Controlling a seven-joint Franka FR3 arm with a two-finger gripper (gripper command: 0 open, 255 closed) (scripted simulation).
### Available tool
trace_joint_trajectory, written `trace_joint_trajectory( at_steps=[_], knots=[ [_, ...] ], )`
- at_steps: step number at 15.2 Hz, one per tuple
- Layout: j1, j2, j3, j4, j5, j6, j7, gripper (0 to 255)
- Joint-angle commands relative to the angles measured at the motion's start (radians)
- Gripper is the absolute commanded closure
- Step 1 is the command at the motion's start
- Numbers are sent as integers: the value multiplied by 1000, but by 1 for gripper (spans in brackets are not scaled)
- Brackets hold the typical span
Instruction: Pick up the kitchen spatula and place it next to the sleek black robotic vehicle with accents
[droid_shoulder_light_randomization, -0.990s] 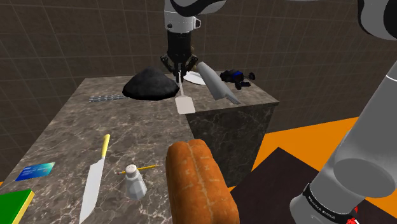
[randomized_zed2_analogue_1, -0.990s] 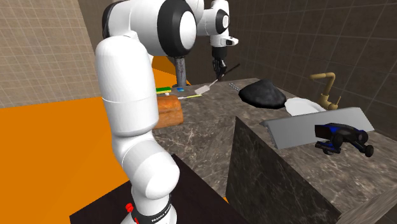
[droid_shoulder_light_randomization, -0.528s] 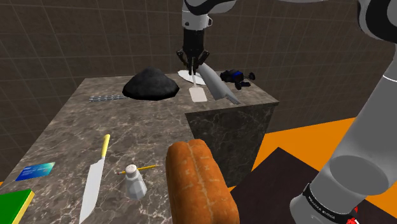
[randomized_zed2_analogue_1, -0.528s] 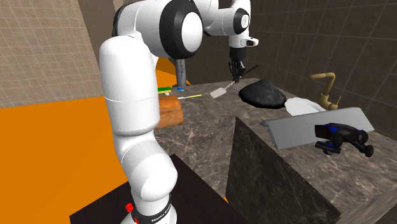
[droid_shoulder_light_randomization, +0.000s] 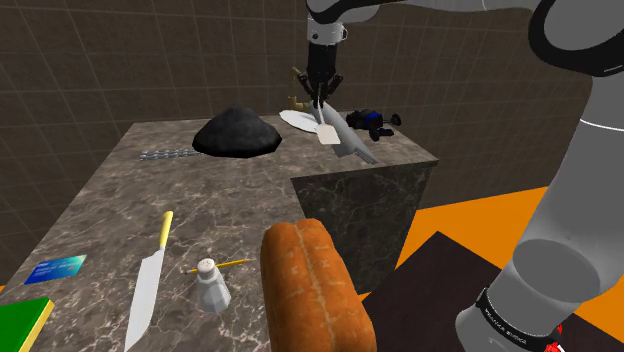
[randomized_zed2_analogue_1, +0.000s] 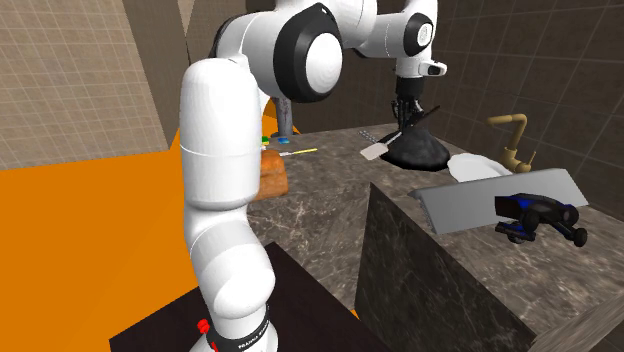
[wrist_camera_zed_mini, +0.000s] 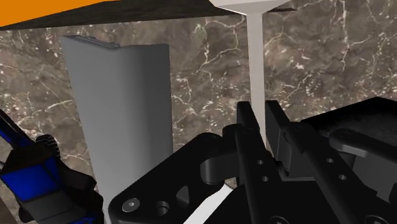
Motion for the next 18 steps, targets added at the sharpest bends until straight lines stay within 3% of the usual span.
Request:
trace_joint_trajectory(
  at_steps=[1,5,18],
  knots=[
    [-20,29,-15,40,-1,-10,-39,255],
    [-55,97,-40,134,-3,-34,-101,255],
    [-60,92,-42,-48,-5,143,-96,255]
  ],
)
